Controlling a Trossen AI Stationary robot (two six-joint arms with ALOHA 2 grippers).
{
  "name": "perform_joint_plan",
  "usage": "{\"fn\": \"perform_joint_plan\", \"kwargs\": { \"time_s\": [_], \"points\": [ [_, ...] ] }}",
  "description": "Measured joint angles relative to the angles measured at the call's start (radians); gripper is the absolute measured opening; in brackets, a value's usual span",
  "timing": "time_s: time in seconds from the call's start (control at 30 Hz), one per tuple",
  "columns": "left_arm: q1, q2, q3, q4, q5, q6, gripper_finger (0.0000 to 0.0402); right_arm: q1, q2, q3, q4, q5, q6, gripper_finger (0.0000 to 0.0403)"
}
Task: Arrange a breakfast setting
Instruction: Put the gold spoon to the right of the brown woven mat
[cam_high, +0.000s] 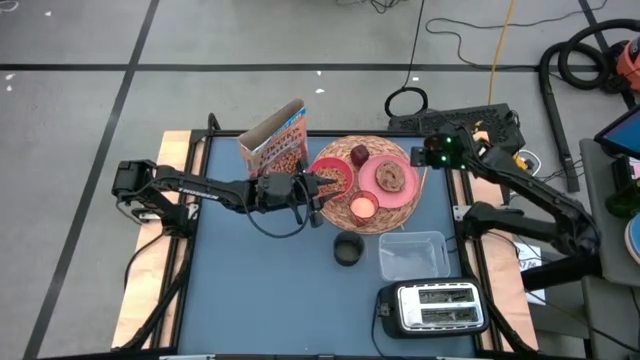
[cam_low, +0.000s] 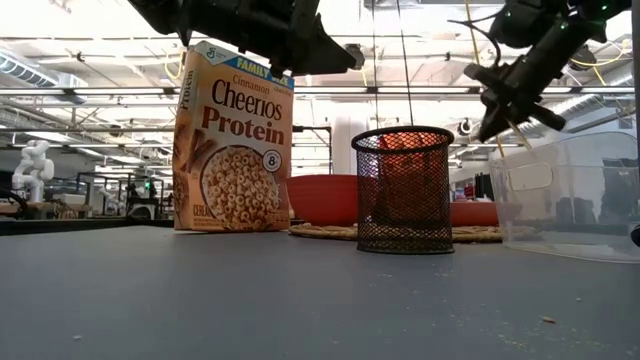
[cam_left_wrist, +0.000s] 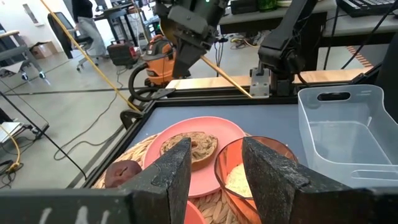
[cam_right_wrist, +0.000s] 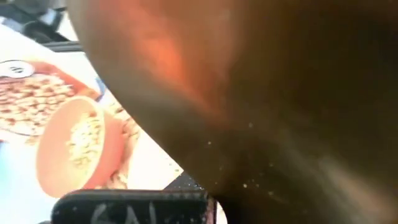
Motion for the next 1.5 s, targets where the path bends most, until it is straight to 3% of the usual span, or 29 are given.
{"fn": "perform_joint_plan", "kwargs": {
  "time_s": [0.33,0.53,0.83,1.5],
  "points": [
    [0.0,0.0,0.0,0.0,0.0,0.0,0.0149,-0.077,0.056,-0.001,-0.124,0.046,-0.094,0.0013],
    [0.0,0.0,0.0,0.0,0.0,0.0,0.0149,-0.094,0.1,-0.063,-0.104,0.075,-0.108,0.0013],
    [0.0,0.0,0.0,0.0,0.0,0.0,0.0149,-0.113,0.135,-0.212,0.009,0.075,-0.1,0.0013],
    [0.0,0.0,0.0,-0.003,0.001,0.0,0.0149,-0.117,0.171,-0.409,0.315,0.079,-0.135,0.0012]
  ]
}}
